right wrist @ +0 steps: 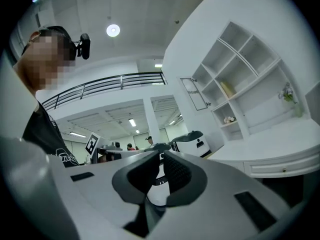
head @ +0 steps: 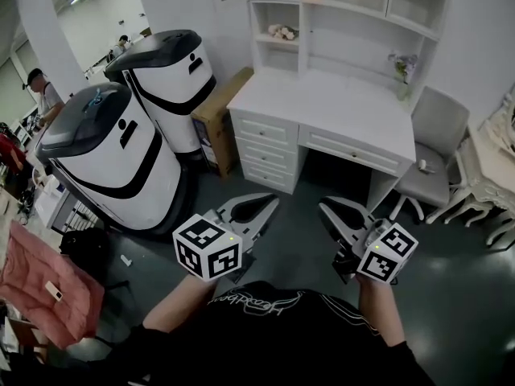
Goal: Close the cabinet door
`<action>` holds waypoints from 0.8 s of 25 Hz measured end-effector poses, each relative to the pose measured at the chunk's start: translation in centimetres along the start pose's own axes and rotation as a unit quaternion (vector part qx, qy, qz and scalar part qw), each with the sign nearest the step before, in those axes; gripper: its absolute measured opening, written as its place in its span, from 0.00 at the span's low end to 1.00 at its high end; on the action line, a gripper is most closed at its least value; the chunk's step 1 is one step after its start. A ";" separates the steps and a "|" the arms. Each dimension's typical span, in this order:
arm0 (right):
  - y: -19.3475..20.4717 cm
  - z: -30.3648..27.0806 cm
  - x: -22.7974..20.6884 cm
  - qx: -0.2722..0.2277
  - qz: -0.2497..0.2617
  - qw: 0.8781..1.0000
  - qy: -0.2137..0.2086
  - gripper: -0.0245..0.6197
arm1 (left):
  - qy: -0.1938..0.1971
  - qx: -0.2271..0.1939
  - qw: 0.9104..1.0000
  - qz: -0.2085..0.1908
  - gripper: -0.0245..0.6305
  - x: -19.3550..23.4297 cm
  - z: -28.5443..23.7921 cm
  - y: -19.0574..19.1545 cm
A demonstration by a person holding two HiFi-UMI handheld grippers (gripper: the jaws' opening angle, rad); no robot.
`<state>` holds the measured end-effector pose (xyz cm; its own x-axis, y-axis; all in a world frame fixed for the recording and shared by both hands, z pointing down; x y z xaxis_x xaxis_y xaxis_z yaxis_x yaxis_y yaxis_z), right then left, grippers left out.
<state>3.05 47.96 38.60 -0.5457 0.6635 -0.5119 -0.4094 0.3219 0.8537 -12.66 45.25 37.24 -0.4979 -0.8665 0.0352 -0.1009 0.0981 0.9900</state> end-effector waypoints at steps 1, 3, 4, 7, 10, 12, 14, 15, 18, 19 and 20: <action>0.3 -0.3 -0.5 0.001 -0.006 1.000 0.000 0.12 | -0.002 0.000 1.000 0.004 0.08 0.4 -0.2 0.2; 0.7 -0.9 -1.2 0.004 -0.019 1.000 -0.002 0.12 | -0.005 0.000 1.000 0.015 0.08 1.2 -0.3 0.6; 0.8 -1.2 -1.5 0.004 -0.023 1.000 -0.002 0.12 | -0.005 0.001 1.000 0.020 0.08 1.5 -0.4 0.9; 0.6 -2.1 -2.6 0.005 -0.028 1.000 -0.003 0.12 | -0.006 0.002 1.000 0.028 0.08 2.6 -0.8 1.4; 0.6 -3.5 -3.5 0.006 -0.030 1.000 -0.004 0.12 | -0.010 0.001 0.999 0.033 0.08 4.2 -1.0 1.7; 0.7 -4.6 -4.0 0.010 -0.031 0.999 -0.007 0.12 | -0.013 -0.003 0.999 0.038 0.08 5.3 -1.0 1.8; 0.6 -5.8 -4.8 0.015 -0.031 0.999 -0.008 0.12 | -0.016 -0.005 0.999 0.039 0.08 6.6 -1.4 1.9; 0.4 -6.5 -5.4 0.016 -0.031 0.999 -0.008 0.12 | -0.018 -0.005 0.999 0.039 0.08 7.4 -1.7 2.0; -0.5 -8.7 -7.6 0.016 -0.034 0.999 -0.007 0.12 | -0.018 -0.006 0.999 0.042 0.08 10.4 -3.1 2.1; -0.8 -9.6 -8.4 0.016 -0.036 0.999 -0.006 0.12 | -0.017 -0.007 0.999 0.044 0.08 11.5 -3.7 2.0; -1.2 -10.5 -9.3 0.016 -0.037 0.999 -0.006 0.12 | -0.016 -0.008 0.999 0.045 0.08 12.8 -4.3 1.9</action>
<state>0.93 34.27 41.36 -0.5059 0.6442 -0.5736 -0.4251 0.3924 0.8157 -15.51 32.26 40.17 -0.5323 -0.8381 0.1196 -0.0410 0.1667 0.9852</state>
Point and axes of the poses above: the fingertips, and each gripper's own axes: z backward along the fingers, x to its left, y out of its underside, the point moved 5 cm from there along z, backward along the fingers, and after that the axes turned 12 degrees about -z, right-handed, at the moved point
